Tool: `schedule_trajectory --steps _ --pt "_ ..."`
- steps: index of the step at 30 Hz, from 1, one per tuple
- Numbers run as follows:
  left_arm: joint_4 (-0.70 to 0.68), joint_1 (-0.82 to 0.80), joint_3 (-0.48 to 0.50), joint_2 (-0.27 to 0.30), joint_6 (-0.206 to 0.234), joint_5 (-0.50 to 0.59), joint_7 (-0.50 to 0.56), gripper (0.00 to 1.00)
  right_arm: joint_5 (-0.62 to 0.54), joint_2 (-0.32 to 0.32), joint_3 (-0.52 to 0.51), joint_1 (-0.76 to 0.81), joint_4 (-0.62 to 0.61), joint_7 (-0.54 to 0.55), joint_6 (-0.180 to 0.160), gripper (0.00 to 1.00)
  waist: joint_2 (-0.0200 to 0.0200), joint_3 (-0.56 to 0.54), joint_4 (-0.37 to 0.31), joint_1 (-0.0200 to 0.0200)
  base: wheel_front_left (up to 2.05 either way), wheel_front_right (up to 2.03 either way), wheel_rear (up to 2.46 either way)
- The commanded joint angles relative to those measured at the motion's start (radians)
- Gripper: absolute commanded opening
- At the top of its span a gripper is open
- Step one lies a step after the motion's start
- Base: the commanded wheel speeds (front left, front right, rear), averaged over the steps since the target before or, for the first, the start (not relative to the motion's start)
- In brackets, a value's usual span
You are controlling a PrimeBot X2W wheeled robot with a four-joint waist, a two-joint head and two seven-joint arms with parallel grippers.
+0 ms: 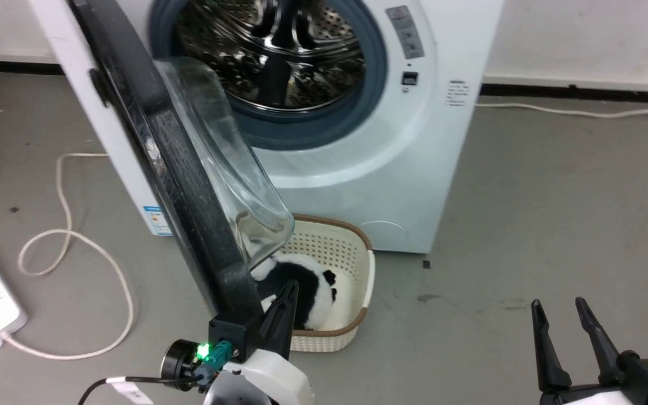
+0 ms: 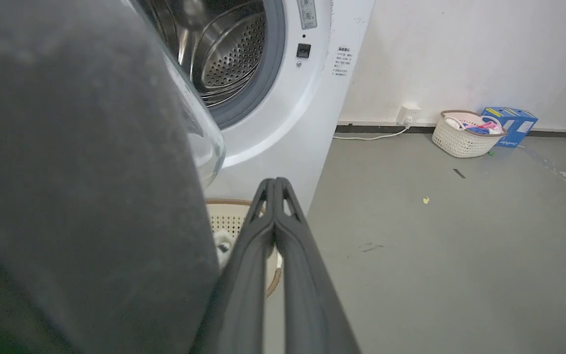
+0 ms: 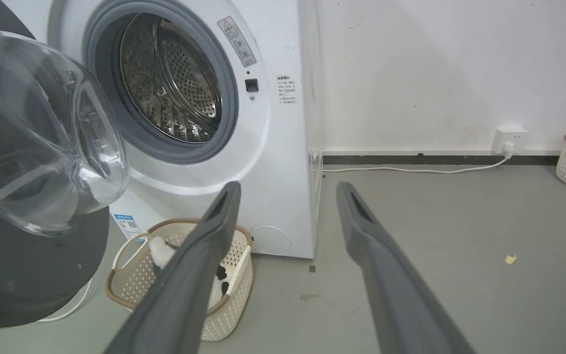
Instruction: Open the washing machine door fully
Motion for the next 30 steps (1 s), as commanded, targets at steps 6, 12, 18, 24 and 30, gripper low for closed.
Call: schedule_trajectory --steps 6,12,18,24,30 --pt "-0.012 0.043 0.017 0.031 0.017 -0.007 0.0 0.0 0.018 0.005 0.004 0.013 0.013 -0.007 0.001 1.0 -0.0001 -0.042 0.098 0.0 0.0 0.0 0.0" --pt "-0.054 0.078 0.039 0.057 0.035 -0.016 0.016 0.0 0.029 0.005 0.012 0.023 0.021 -0.007 0.001 1.0 -0.0001 -0.06 0.199 0.0 0.0 0.0 0.0" --pt "-0.087 0.09 0.101 0.101 0.061 -0.036 0.027 0.0 0.03 0.005 0.034 0.017 0.026 -0.006 0.001 1.0 -0.0001 -0.049 0.268 0.0 0.0 0.0 0.0" --pt "-0.108 0.072 0.188 0.152 0.086 -0.065 0.031 0.0 0.021 0.005 0.043 0.004 0.02 0.003 0.001 1.0 -0.0001 -0.003 0.293 0.0 0.0 0.0 0.0" --pt "-0.102 0.029 0.287 0.218 0.101 -0.102 0.046 0.0 -0.006 0.005 0.044 -0.017 -0.005 0.024 0.001 1.0 -0.0001 0.069 0.296 0.0 0.0 0.0 0.0"
